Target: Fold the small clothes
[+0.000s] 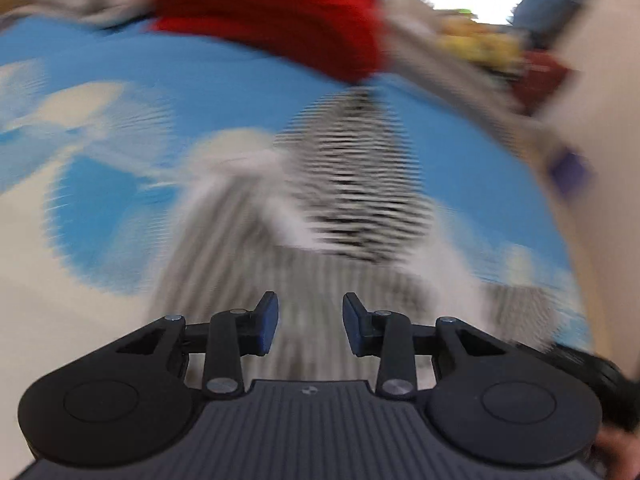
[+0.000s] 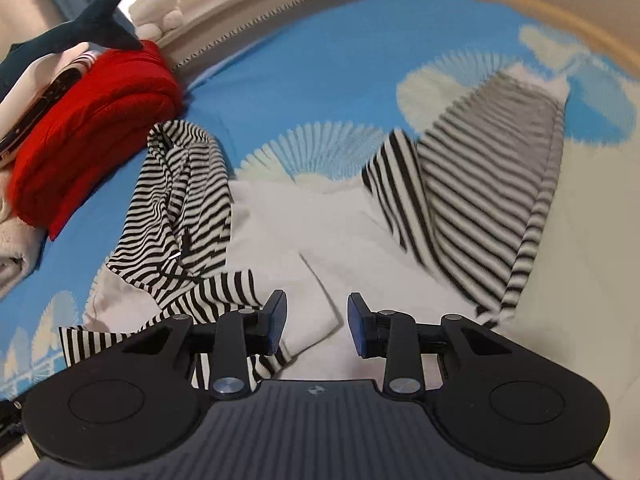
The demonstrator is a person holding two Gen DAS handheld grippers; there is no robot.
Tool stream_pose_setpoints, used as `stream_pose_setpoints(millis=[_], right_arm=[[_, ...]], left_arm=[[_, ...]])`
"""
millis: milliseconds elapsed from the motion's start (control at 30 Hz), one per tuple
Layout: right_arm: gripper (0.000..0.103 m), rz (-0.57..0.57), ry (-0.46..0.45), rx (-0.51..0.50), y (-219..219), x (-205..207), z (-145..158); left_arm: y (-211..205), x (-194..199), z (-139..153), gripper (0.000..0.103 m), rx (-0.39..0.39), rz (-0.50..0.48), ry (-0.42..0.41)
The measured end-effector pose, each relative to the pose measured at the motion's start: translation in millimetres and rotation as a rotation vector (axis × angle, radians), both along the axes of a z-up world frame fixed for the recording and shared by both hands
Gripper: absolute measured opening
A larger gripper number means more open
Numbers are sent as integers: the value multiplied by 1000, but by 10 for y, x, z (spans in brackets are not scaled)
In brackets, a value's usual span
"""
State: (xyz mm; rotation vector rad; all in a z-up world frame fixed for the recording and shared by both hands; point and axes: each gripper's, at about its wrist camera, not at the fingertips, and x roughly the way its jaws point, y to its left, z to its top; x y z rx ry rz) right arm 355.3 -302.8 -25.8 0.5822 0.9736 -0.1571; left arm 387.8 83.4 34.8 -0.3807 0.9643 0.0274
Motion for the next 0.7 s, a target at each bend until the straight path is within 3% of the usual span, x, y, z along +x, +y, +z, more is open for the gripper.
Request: stream_pose_setpoints(millis=[67,167,233,433,500,533,633,700], right_arm=[[37,-4,27,17,13,25,-112],[37,-13,96,113,53,106,-387],[37,-38,128,171,70,150,-551],[37,-111,130,241,80,341,-825],[25,-124,136,244,85,388,-893],[6,-131,132,225,92,390,-890],[4,-151,73,181,98,342,-740],[4,-152,-22,162,115,242,-420]], left_arm=[[234,27,-59,39,33,104,54],[653,62,-68,39,-29,234,89],[770,53,-50,39,-37,269,87],[729,0,69,39,-43,225,63],[661,9,100,39,-41,214,53],[666,17,108,39,-28,206,48],[690,84,86,39,26,209,46],[702,97,83,39,39,195,41]])
